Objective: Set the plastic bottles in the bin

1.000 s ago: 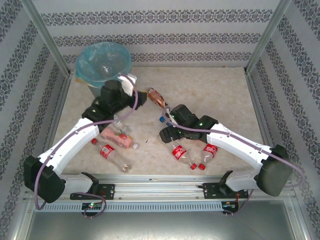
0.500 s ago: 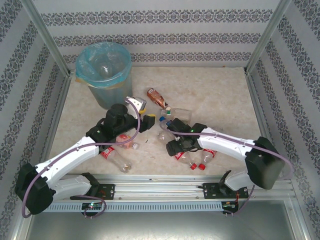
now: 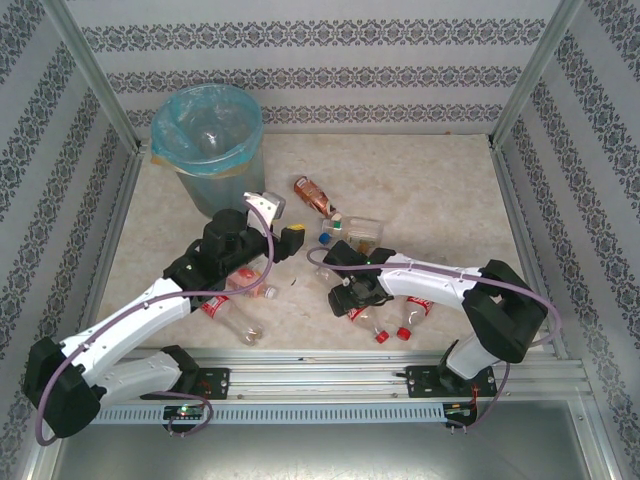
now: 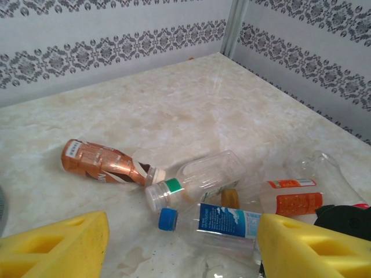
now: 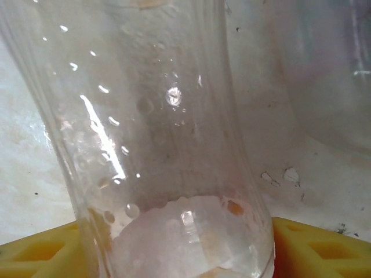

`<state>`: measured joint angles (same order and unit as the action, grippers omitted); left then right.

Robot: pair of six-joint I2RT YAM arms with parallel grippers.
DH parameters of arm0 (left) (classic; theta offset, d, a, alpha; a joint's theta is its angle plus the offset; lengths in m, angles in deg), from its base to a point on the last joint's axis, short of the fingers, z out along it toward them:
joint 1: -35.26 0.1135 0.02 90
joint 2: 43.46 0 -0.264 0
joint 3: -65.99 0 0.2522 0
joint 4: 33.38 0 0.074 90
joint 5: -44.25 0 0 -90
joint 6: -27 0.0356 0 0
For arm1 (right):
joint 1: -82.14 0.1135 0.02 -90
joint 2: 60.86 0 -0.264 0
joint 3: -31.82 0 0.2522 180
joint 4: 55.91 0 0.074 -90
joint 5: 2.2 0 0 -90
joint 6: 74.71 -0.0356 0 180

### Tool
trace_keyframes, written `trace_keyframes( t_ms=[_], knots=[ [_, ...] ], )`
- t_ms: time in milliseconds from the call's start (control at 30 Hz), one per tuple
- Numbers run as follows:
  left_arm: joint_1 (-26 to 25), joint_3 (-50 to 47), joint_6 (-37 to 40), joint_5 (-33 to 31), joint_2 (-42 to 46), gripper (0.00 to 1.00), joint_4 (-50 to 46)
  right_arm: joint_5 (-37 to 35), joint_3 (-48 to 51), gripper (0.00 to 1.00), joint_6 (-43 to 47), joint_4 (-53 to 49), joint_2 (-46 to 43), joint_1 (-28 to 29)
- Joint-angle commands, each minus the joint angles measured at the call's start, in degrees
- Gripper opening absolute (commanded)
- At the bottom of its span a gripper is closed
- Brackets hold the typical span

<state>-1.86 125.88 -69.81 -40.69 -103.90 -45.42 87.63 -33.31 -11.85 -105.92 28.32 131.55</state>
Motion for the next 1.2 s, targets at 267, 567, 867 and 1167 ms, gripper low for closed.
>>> trace_keyframes(
  t_ms=[267, 567, 867, 1167],
  knots=[
    [0.6, 10.8, 6.6, -8.3, 1.2, 0.82, -9.3, 5.5, -2.5, 0.57, -0.4, 0.5, -9.0, 1.5],
    [9.8, 21.3, -1.5, 6.3, -4.5, 0.86, -15.7, 9.5, -13.6, 0.54, 4.6, 15.4, -8.9, -1.2],
    [20.5, 23.7, -11.3, 25.7, -3.3, 0.88, -12.8, 17.4, -22.7, 0.52, 7.8, 29.9, -3.6, -5.7],
    [22.5, 21.4, -21.0, 33.5, -4.6, 0.80, -4.5, 20.4, -24.9, 0.52, 7.6, 35.1, -1.0, -4.4]
  ],
)
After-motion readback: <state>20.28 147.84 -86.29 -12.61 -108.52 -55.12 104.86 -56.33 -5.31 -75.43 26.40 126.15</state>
